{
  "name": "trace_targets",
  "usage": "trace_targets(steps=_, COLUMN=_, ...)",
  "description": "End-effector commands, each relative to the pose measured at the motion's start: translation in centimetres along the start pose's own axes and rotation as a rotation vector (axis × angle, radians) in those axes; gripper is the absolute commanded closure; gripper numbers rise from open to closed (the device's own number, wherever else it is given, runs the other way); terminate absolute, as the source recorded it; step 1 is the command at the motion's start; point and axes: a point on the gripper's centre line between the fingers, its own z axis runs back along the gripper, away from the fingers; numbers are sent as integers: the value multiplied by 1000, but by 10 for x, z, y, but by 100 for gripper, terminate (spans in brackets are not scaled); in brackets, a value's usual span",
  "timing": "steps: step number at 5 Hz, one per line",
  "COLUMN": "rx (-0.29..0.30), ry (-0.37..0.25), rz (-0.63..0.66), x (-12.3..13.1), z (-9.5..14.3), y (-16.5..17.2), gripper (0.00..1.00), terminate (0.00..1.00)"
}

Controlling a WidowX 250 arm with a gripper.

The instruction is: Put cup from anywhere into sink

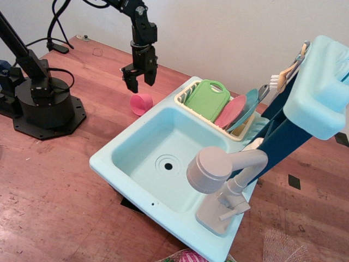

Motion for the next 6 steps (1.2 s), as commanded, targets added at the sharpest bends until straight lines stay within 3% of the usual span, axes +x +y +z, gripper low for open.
trace_targets(steps=1, rx=0, ry=0, rz=0, x=0, z=0, y=0, gripper=0, terminate=0)
trace_targets(steps=3, rx=6, ry=32, rz=-31, x=0, z=-29, y=3, gripper=0, terminate=0)
trace_targets(steps=5, rx=37, ry=121, rz=-64, x=-1, z=-37, y=4, gripper=0, terminate=0)
trace_targets(steps=6, rx=27, ry=136, rz=-99, x=1, z=-46, y=3, gripper=0, terminate=0)
